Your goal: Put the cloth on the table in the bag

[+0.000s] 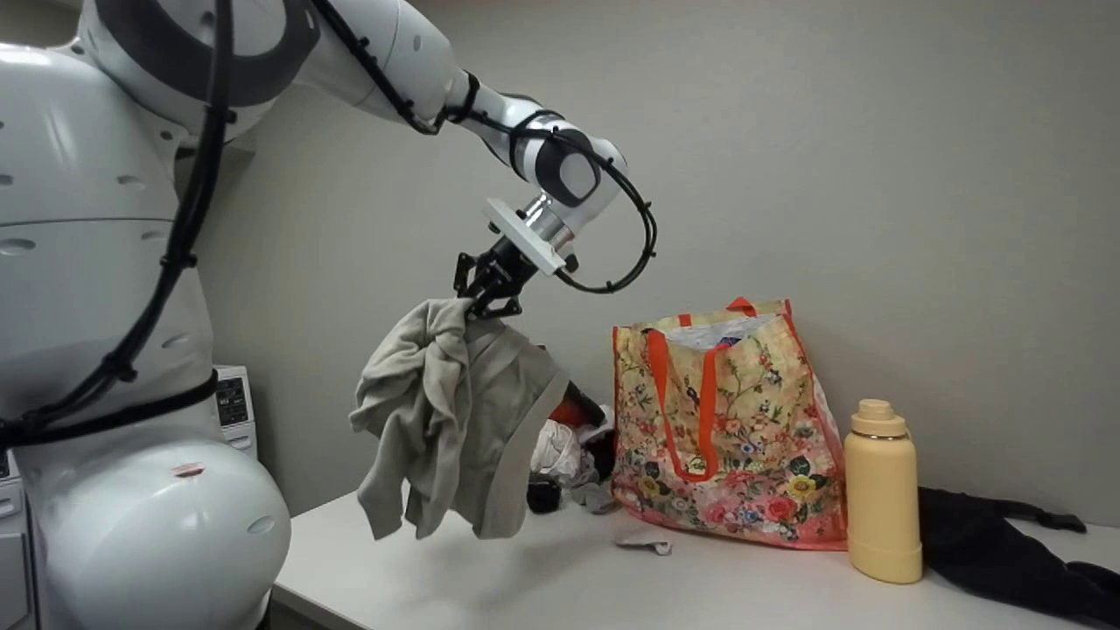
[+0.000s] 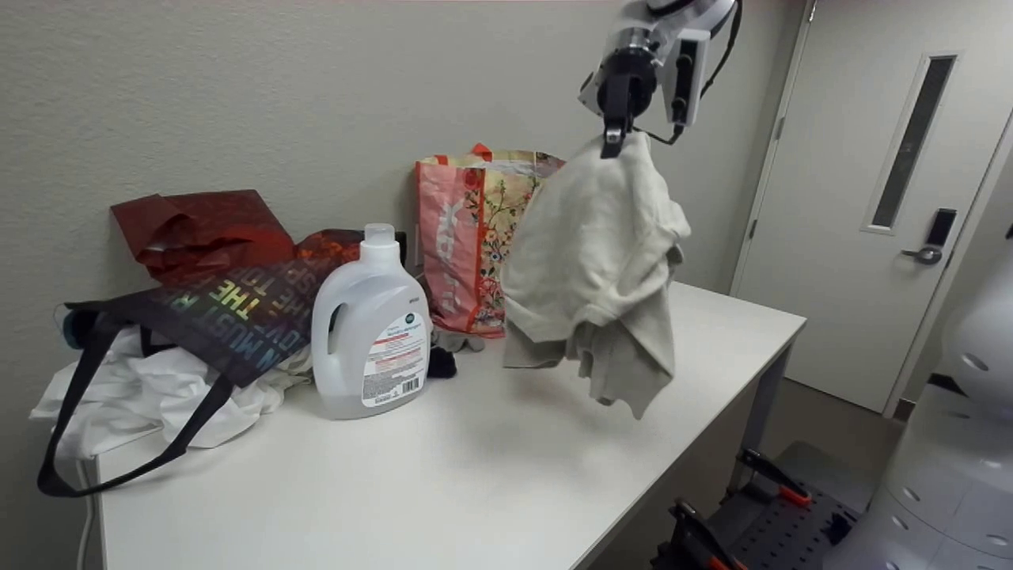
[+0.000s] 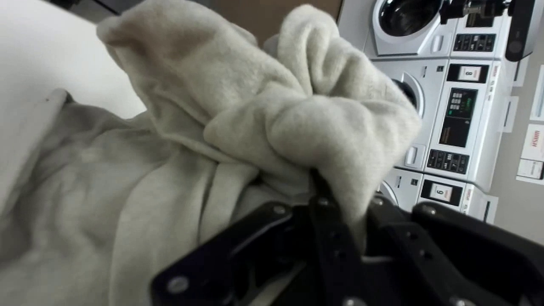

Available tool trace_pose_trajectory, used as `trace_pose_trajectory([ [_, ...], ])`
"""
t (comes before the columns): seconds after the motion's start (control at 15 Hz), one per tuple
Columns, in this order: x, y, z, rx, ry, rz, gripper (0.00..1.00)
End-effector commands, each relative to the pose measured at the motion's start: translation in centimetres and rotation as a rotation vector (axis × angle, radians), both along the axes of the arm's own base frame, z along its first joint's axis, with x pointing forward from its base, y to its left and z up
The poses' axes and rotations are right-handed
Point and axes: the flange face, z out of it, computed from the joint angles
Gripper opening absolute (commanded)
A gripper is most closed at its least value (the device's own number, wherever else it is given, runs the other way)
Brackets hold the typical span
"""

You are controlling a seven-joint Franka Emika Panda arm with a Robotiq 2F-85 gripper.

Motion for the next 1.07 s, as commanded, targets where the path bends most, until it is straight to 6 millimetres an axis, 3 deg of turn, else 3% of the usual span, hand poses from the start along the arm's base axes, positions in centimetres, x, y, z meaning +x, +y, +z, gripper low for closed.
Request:
trace_pose_trajectory([
  [0.0,2.9,0.9,7.9,0.006,-0.120,-0.025,0.03],
  [0.4,7.5,0.5,18.1,0.177,-0.303,-0.188,0.03],
  [0.73,12.0,-1.6,24.2,0.372,-0.425,-0.407,0.03],
  [1.0,14.1,-4.1,28.5,0.464,-0.574,-0.592,0.03],
])
